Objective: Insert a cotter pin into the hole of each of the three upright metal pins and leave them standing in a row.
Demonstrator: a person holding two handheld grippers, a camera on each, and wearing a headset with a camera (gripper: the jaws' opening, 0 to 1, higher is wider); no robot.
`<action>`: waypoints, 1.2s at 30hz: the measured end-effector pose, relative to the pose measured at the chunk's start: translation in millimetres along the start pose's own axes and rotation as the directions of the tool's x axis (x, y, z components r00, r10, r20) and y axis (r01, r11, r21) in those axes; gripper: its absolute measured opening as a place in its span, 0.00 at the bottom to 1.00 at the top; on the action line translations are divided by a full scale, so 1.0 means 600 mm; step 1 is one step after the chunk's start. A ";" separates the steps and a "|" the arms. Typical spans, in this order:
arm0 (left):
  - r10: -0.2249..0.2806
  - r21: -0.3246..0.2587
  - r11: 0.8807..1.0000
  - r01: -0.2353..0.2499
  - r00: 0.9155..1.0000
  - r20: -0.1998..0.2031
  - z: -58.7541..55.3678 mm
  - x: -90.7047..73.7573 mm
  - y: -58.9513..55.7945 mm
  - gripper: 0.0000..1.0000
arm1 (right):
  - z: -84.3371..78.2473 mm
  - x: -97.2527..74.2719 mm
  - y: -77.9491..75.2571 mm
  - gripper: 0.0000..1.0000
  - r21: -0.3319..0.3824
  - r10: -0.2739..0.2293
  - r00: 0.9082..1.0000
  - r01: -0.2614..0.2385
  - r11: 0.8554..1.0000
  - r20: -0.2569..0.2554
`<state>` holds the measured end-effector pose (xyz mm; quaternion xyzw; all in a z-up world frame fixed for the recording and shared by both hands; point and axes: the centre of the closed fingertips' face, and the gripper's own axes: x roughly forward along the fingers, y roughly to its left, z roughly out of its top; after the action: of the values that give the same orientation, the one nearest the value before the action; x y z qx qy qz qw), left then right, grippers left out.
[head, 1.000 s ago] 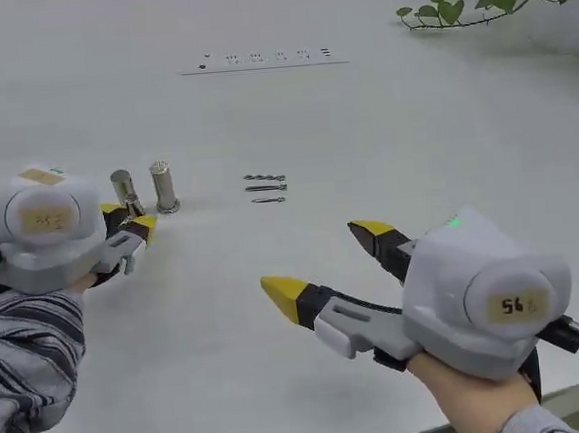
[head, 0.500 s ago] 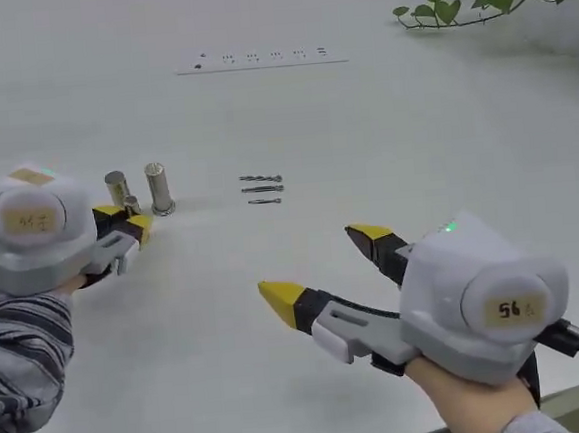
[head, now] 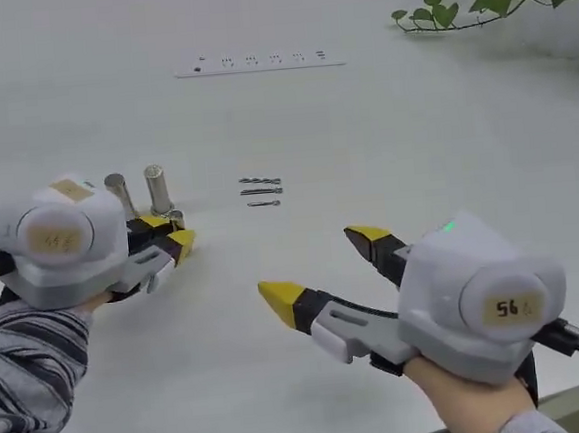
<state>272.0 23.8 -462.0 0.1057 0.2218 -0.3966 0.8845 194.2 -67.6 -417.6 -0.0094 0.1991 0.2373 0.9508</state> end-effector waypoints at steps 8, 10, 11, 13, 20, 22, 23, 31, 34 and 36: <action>-0.074 -0.005 0.997 0.074 0.997 0.007 0.003 0.004 -0.030 0.05 | -0.004 0.001 0.001 0.61 0.008 0.005 1.000 -0.005 1.000 -0.009; -0.079 0.014 0.997 0.079 0.997 -0.007 -0.001 0.005 -0.035 0.05 | -0.005 0.001 0.001 0.61 0.007 0.006 1.000 -0.006 1.000 -0.011; -0.090 0.008 0.996 0.090 0.996 -0.005 -0.002 0.005 -0.038 0.05 | -0.005 0.001 0.002 0.61 0.007 0.006 1.000 -0.006 1.000 -0.012; -0.098 0.023 0.995 0.098 0.995 -0.009 -0.003 0.006 -0.042 0.05 | -0.006 0.001 0.003 0.60 0.007 0.010 1.000 -0.010 1.000 -0.012; -0.120 0.057 0.991 0.120 0.993 -0.018 -0.005 0.007 -0.052 0.05 | -0.009 0.002 0.005 0.60 0.008 0.015 1.000 -0.015 1.000 -0.020; -0.120 0.056 0.991 0.121 0.993 -0.017 -0.005 0.007 -0.052 0.05 | -0.009 0.002 0.006 0.60 0.011 0.017 1.000 -0.017 1.000 -0.021; -0.121 0.056 0.991 0.121 0.993 -0.017 -0.005 0.007 -0.052 0.05 | -0.009 0.002 0.006 0.60 0.012 0.017 1.000 -0.017 1.000 -0.021; -0.107 0.054 0.993 0.108 0.994 -0.015 -0.003 0.003 -0.050 0.08 | -0.008 -0.001 0.002 0.56 -0.018 0.004 1.000 -0.004 1.000 -0.026; -0.110 0.055 0.992 0.110 0.994 -0.007 0.002 0.002 -0.052 0.15 | -0.007 -0.002 0.002 0.54 -0.011 0.008 1.000 -0.009 1.000 -0.026; -0.106 0.079 0.991 0.107 0.994 -0.020 0.000 -0.001 -0.054 0.16 | -0.007 -0.004 -0.001 0.53 -0.010 0.008 1.000 -0.009 1.000 -0.027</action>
<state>247.7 2.7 -462.1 0.1321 0.2183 -0.4510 0.8553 191.1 -69.6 -420.4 -0.0164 0.2107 0.2421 0.9469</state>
